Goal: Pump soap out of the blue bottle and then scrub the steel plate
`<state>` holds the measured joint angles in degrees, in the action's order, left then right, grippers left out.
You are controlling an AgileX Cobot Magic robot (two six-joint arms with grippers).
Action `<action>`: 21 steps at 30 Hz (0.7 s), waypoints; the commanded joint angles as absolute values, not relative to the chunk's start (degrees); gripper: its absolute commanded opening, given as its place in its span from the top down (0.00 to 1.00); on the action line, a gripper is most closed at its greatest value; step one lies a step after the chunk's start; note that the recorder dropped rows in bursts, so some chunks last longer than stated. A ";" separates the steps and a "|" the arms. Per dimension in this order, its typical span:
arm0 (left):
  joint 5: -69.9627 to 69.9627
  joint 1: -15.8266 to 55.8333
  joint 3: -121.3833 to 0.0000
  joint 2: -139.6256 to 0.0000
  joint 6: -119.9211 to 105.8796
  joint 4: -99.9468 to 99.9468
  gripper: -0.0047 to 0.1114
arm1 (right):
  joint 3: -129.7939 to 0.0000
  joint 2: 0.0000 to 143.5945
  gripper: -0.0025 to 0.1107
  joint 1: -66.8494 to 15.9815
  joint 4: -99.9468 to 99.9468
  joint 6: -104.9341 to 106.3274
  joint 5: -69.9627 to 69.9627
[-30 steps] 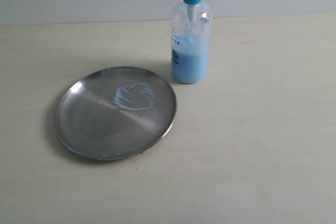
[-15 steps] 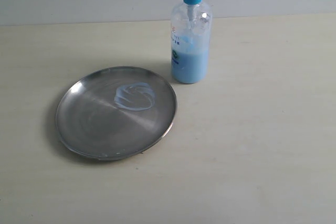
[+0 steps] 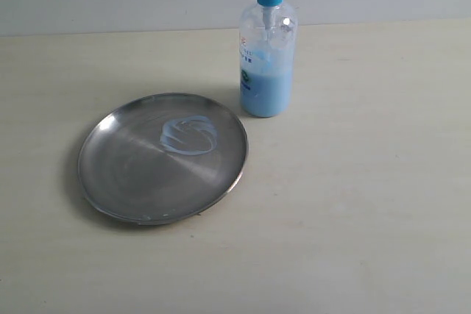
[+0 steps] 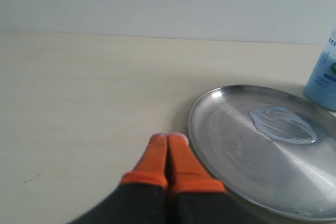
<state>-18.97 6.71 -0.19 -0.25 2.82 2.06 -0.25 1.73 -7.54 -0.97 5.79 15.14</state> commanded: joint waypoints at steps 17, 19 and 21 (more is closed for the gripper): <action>-18.67 6.59 0.00 0.00 3.34 2.53 0.96 | 0.00 1.32 0.98 -2.30 -1.40 5.86 14.96; -18.67 6.59 0.00 0.00 3.34 2.53 0.96 | 0.00 1.32 0.98 -2.30 -1.40 5.86 14.96; -18.67 6.59 0.00 0.00 3.34 2.53 0.96 | 0.00 1.32 0.98 -2.30 -1.40 5.86 14.96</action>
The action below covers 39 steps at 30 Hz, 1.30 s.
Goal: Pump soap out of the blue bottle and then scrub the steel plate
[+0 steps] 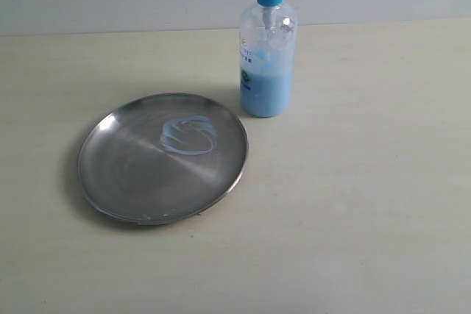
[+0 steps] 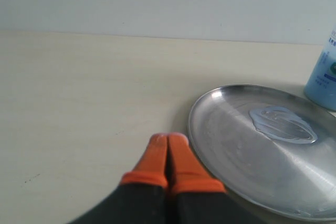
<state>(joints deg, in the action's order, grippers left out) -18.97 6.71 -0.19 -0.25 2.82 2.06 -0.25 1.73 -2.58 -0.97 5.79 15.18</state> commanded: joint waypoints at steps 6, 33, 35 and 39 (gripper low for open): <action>-18.67 6.59 0.00 0.00 3.34 2.53 0.96 | 0.00 1.32 0.98 -2.30 -1.40 5.86 14.96; -18.67 6.59 0.00 0.00 3.34 0.77 0.96 | 0.00 1.32 0.98 -2.30 -1.40 5.86 14.96; -18.67 6.59 0.00 0.00 3.34 0.77 0.96 | 0.00 1.32 0.98 -2.30 -1.40 5.86 14.96; -18.67 6.59 0.00 0.00 3.34 0.77 0.96 | 0.00 1.32 0.98 -2.30 -1.40 5.86 14.96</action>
<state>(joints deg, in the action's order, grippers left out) -18.97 6.71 -0.19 -0.25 2.82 1.07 -0.25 1.73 -2.54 -0.97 5.79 15.18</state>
